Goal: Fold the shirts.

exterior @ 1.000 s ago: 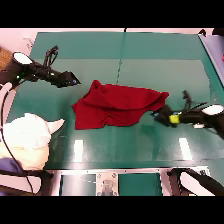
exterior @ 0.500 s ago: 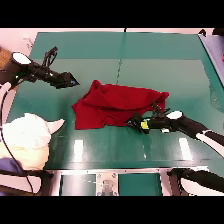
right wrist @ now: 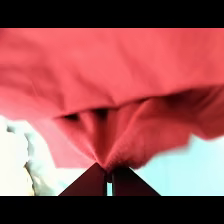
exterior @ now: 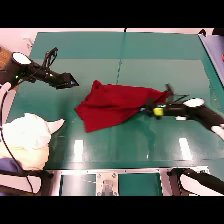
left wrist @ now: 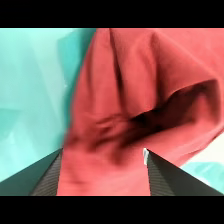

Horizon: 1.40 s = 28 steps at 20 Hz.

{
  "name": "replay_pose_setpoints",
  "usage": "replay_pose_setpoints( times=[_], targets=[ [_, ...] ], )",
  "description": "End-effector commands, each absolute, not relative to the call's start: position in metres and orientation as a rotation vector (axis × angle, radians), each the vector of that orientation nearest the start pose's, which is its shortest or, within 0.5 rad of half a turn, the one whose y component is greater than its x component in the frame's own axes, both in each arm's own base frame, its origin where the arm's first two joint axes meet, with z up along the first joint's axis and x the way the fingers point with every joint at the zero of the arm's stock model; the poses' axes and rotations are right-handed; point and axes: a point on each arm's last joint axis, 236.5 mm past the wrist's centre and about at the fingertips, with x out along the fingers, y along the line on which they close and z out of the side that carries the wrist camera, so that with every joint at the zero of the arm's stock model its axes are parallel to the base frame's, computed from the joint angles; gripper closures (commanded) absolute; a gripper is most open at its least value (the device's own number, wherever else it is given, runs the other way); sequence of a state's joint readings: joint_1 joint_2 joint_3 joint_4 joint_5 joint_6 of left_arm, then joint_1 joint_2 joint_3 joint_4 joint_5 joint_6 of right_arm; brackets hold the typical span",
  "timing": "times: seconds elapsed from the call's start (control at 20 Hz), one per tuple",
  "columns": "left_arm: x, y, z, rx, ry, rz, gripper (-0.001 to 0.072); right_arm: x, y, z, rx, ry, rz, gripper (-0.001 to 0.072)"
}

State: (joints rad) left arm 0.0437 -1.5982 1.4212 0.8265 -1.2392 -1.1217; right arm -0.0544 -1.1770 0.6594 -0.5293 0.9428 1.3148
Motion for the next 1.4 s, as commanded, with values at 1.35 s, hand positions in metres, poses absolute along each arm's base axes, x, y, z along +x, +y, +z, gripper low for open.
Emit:
replay_pose_setpoints(
  times=[1.35],
  targets=[
    [0.351,-0.298,-0.083,-0.106,1.315,-0.69,0.0195,0.317,-0.063,-0.054,1.035,1.153,-0.116,0.0694]
  ],
)
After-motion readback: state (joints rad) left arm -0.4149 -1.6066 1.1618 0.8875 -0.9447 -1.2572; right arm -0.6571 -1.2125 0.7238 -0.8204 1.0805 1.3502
